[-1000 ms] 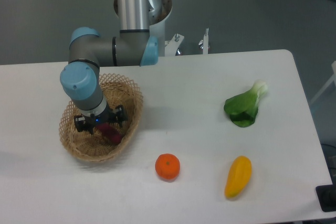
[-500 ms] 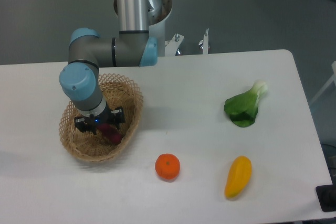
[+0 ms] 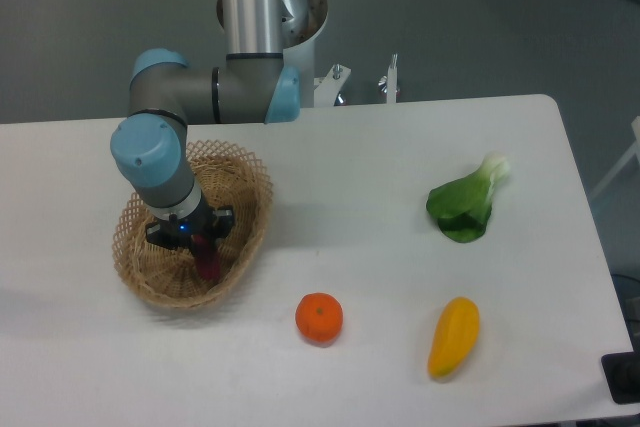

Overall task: Pick up the sweet potato from the basket
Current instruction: 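Lift the sweet potato out of the basket toward the bok choy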

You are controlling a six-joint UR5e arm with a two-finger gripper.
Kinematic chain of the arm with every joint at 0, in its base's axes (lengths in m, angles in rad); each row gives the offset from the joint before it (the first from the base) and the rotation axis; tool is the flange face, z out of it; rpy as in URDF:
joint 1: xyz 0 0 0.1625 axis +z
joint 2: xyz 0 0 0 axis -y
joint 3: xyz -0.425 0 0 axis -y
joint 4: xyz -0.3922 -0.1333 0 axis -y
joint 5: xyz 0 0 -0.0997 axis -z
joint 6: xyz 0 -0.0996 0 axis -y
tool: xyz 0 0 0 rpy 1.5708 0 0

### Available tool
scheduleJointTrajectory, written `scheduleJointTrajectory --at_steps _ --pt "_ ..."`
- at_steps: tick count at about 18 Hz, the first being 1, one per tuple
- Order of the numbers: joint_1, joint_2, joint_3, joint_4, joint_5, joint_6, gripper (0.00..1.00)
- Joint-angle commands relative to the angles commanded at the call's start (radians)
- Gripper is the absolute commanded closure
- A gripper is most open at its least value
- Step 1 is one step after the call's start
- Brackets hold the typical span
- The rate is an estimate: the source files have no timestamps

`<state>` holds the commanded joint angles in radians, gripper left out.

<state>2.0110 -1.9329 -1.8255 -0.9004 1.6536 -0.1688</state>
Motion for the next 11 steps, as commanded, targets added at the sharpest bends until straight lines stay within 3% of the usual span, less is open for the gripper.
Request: scheduleJointTrajectory --at_steps 2,5,8,11 --pt "0.002 0.017 0.020 -0.003 0.047 0.070 0.74" --pt "0.014 0.057 0.040 -0.011 0.156 0.278 0.74" --pt "0.110 0.122 0.071 -0.020 0.128 0.408 0.75" --pt "0.236 0.175 0.121 -0.060 0.029 0.601 0.75"
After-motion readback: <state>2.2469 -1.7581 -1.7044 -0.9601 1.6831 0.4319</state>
